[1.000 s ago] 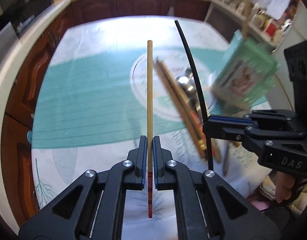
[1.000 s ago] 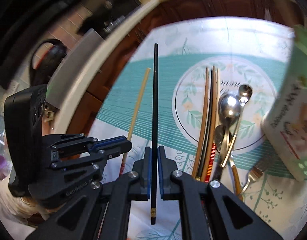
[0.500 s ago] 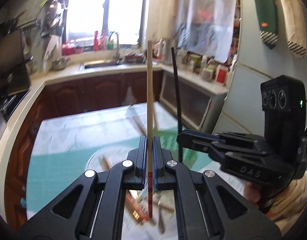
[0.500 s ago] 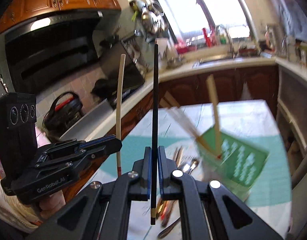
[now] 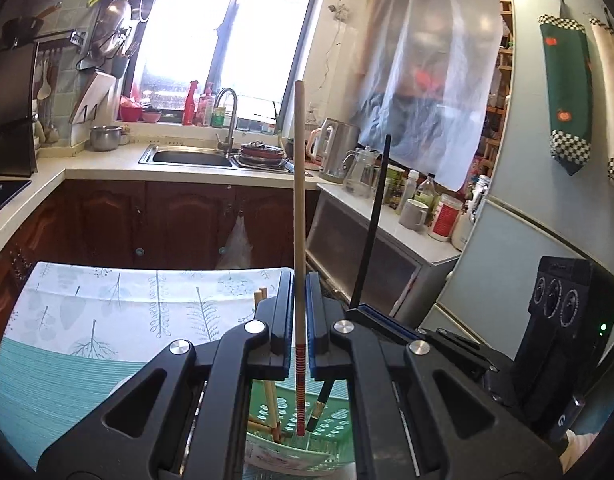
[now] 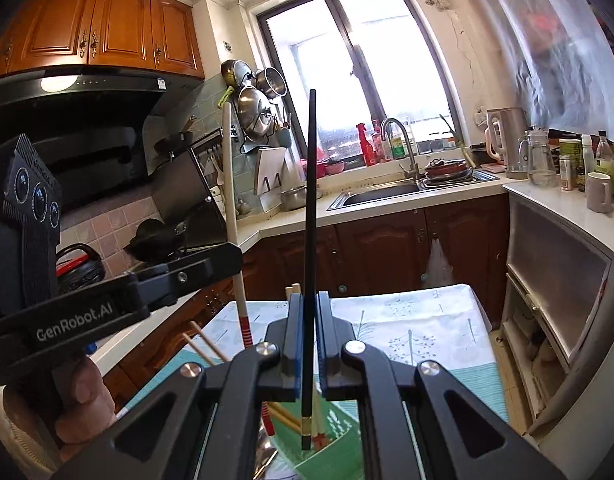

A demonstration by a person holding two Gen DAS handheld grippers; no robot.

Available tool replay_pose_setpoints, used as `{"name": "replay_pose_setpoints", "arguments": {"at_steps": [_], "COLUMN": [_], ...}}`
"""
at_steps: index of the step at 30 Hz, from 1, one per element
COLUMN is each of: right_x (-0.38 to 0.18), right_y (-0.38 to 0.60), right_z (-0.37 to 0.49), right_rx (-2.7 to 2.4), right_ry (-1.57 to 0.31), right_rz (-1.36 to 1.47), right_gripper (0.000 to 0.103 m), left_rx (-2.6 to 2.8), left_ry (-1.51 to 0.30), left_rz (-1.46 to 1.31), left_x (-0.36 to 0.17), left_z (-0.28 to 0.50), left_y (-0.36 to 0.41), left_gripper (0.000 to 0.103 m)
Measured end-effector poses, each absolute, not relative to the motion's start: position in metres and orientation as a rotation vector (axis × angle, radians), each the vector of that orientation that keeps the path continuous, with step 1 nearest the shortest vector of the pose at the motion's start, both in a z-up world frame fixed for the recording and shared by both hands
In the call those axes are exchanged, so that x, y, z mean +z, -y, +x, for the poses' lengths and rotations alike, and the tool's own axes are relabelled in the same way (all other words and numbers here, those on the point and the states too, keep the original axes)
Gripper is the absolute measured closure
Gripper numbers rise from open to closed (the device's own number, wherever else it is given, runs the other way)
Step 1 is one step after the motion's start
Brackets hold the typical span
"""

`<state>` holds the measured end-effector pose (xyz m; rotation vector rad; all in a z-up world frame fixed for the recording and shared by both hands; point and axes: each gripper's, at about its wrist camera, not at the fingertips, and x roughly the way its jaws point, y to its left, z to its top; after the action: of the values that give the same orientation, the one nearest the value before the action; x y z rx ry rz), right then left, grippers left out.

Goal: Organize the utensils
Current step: 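Lift both chopsticks and drop them into the green holder with both grippers, then move both grippers back over the utensil pile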

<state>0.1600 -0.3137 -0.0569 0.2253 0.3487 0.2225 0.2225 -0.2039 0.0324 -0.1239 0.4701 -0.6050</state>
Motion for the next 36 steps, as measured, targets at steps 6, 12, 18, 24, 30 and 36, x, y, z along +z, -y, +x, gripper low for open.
{"name": "replay_pose_setpoints", "arguments": {"at_steps": [6,12,18,24,30,36], "right_x": [-0.079,-0.108,-0.125,-0.118,-0.112,-0.119], "right_y": [0.306,0.287,0.281,0.285,0.285,0.264], "right_z": [0.172,0.174,0.167,0.152,0.13,0.109], "right_rx": [0.258,0.336,0.376,0.354,0.327,0.351], "right_ry": [-0.351,-0.45,-0.589,-0.61,-0.608,-0.642], "right_rz": [0.187,0.03,-0.02,0.061,0.102,0.097], "right_gripper": [0.097,0.097,0.096,0.096,0.096,0.096], "left_rx": [-0.55,-0.539,-0.55,-0.507,-0.431,-0.298], "left_ry": [-0.462,-0.513,-0.614,-0.653,-0.729,-0.793], "left_rz": [-0.074,-0.016,0.013,0.03,0.077,0.115], "left_x": [-0.02,-0.062,-0.084,-0.084,-0.097,-0.127], "left_z": [0.226,0.214,0.202,0.178,0.157,0.138], "left_y": [0.204,0.201,0.198,0.179,0.145,0.112], "left_gripper": [0.1,0.098,0.065,0.057,0.051,0.051]}}
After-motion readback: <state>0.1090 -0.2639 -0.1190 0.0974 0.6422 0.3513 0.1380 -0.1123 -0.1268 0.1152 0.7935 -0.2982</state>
